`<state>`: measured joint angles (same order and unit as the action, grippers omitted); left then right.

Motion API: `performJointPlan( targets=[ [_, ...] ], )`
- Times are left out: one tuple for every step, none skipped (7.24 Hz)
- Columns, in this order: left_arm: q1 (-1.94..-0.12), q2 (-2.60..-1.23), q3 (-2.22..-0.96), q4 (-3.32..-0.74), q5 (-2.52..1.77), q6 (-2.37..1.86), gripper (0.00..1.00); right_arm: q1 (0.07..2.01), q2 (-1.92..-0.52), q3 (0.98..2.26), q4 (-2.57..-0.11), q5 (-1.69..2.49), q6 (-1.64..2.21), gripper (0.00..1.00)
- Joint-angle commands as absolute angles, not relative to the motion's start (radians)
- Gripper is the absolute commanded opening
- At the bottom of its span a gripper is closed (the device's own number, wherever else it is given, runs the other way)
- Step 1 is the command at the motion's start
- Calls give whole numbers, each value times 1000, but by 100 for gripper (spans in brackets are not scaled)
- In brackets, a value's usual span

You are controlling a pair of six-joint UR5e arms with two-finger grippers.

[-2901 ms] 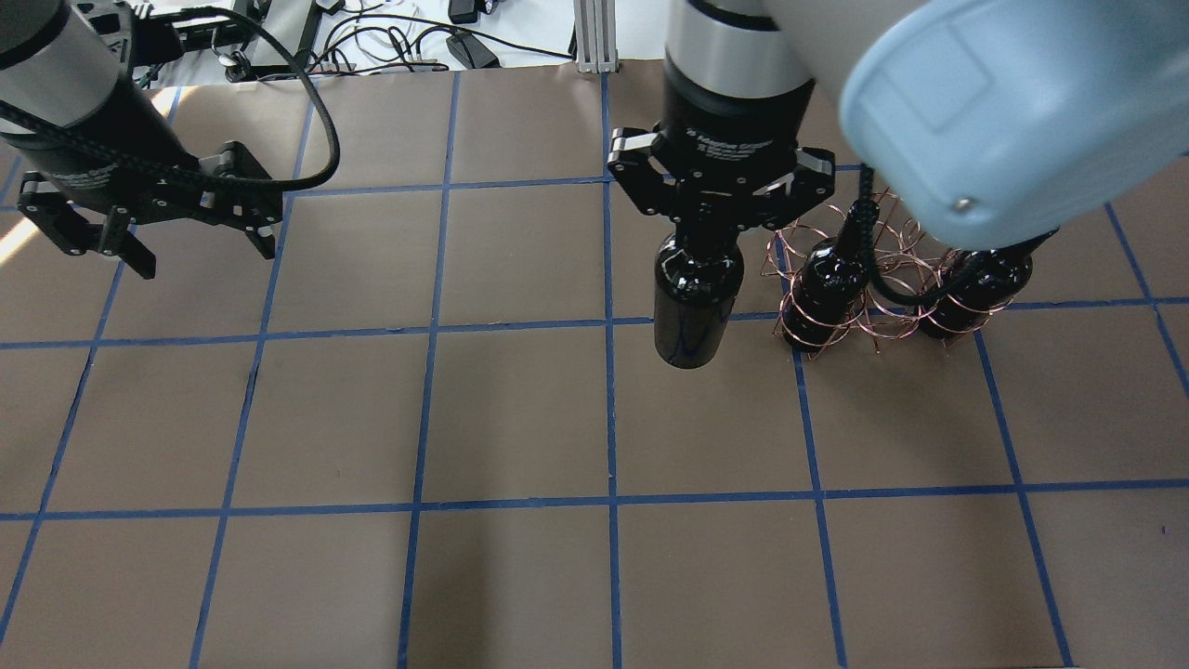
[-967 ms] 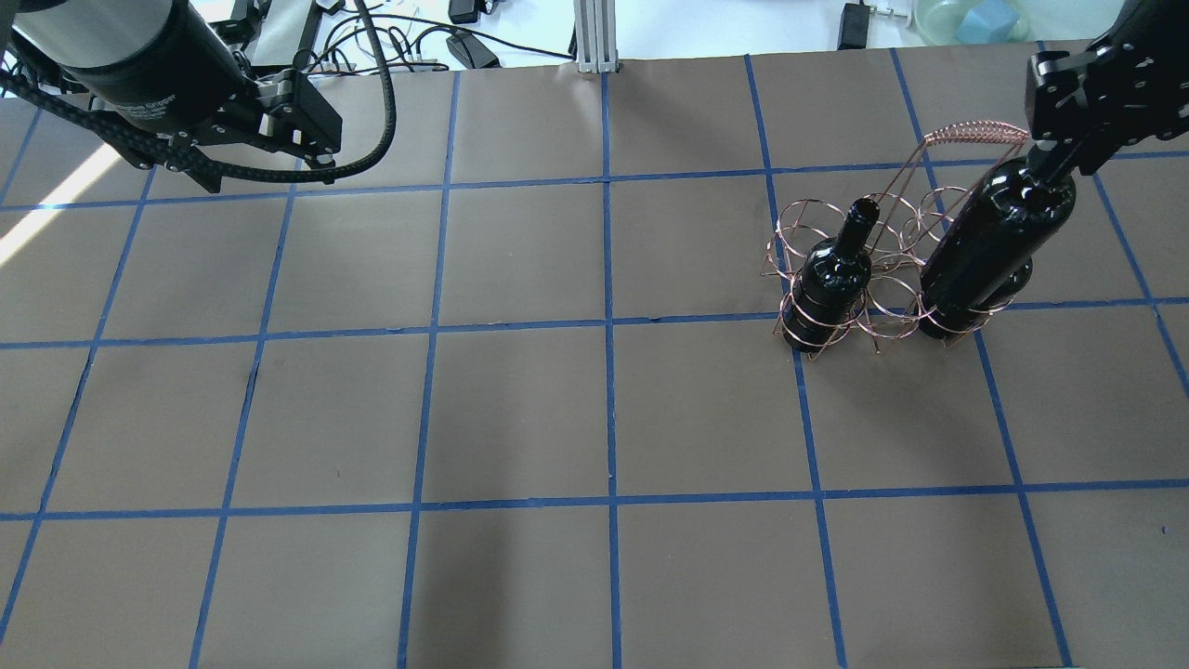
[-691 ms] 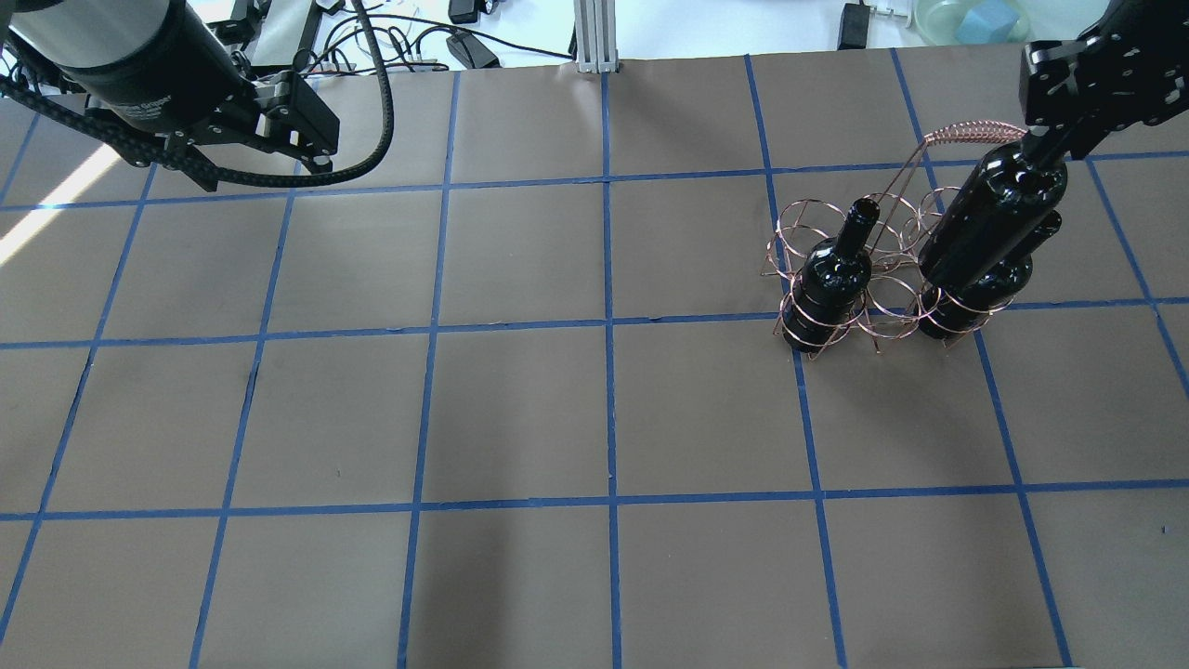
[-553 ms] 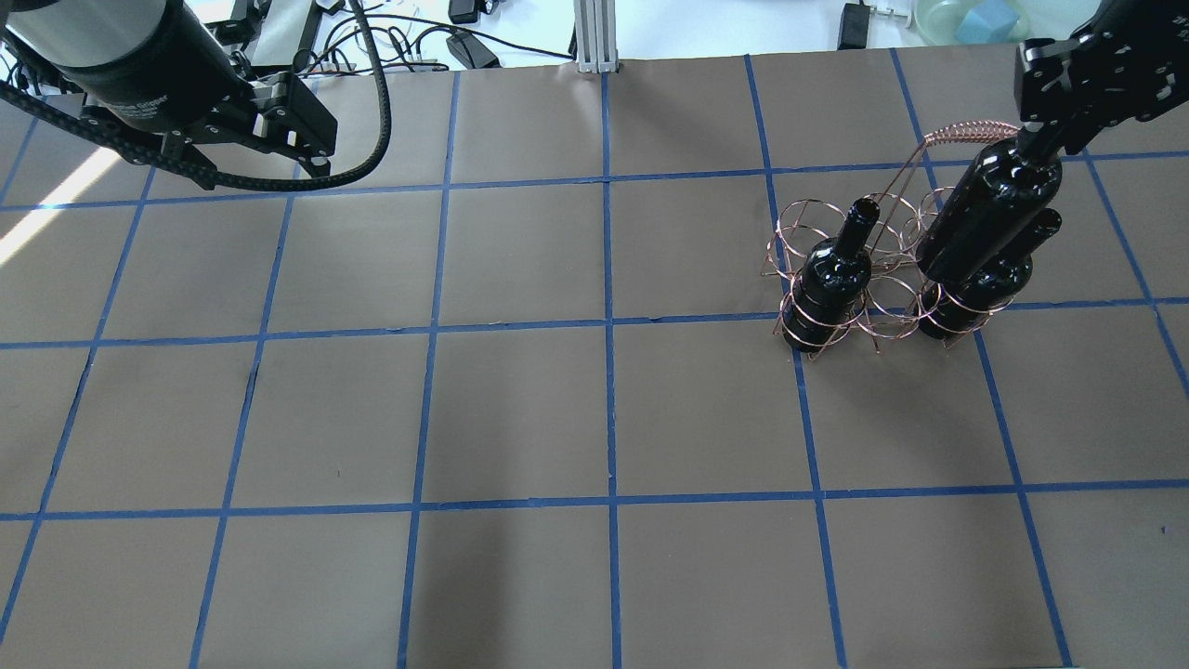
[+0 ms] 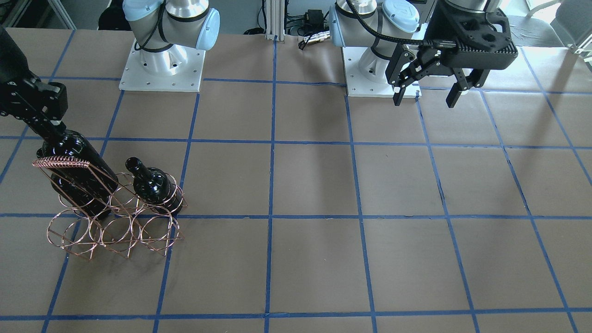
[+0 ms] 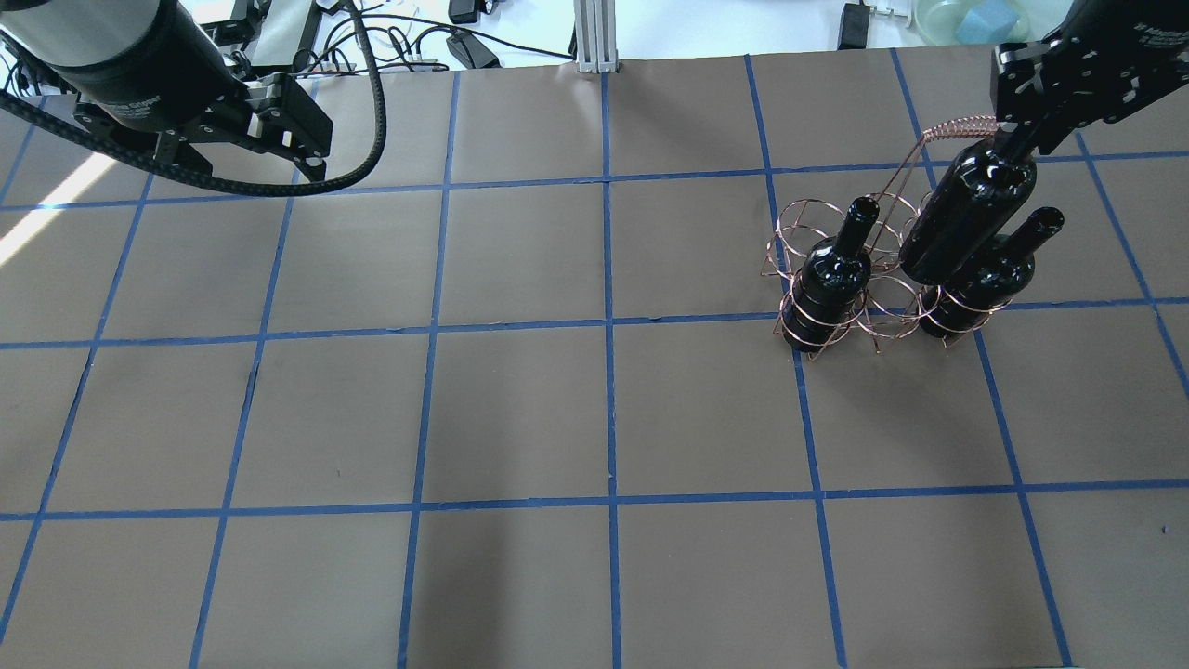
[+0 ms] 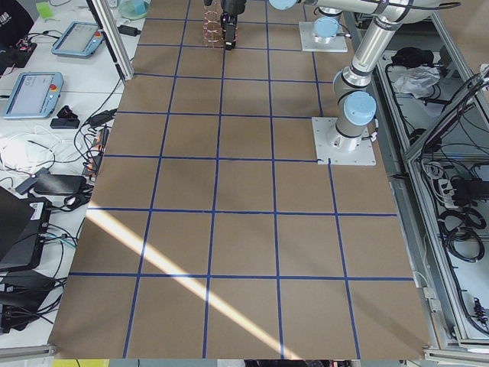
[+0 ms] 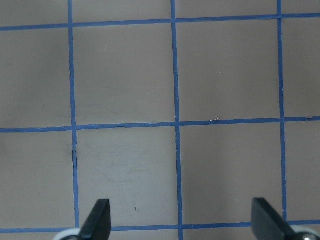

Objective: Place wine into wine basket
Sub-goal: 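Push the bottle down and tilt it into the rack with the right gripper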

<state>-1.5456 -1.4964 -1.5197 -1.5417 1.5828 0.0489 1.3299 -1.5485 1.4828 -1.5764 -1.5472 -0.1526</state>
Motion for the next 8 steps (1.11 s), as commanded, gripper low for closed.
performJointPlan(
  targets=[
    [-1546, -1494, -1525, -1542, 1583, 48, 100, 1331, -1537, 1500, -1578, -1534, -135, 11],
    [-1548, -1490, -1529, -1542, 1583, 45, 100, 1331, -1537, 1531, -1588, -1535, -137, 11],
    [-1548, -1488, -1531, -1542, 1586, 40, 100, 1331, -1537, 1540, -1620, -1536, -140, 11],
    [-1549, -1486, -1532, -1542, 1586, 40, 100, 1330, -1537, 1548, -1620, -1534, -132, 11],
    [-1549, -1485, -1532, -1542, 1588, 40, 100, 1331, -1534, 1555, -1621, -1534, -130, 11],
    [-1549, -1485, -1532, -1542, 1589, 40, 100, 1331, -1525, 1555, -1621, -1534, -130, 11],
    [-1549, -1483, -1532, -1542, 1589, 40, 100, 1331, -1508, 1557, -1621, -1534, -130, 11],
    [-1549, -1483, -1532, -1542, 1588, 40, 100, 1331, -1494, 1557, -1621, -1534, -130, 11]
  ],
)
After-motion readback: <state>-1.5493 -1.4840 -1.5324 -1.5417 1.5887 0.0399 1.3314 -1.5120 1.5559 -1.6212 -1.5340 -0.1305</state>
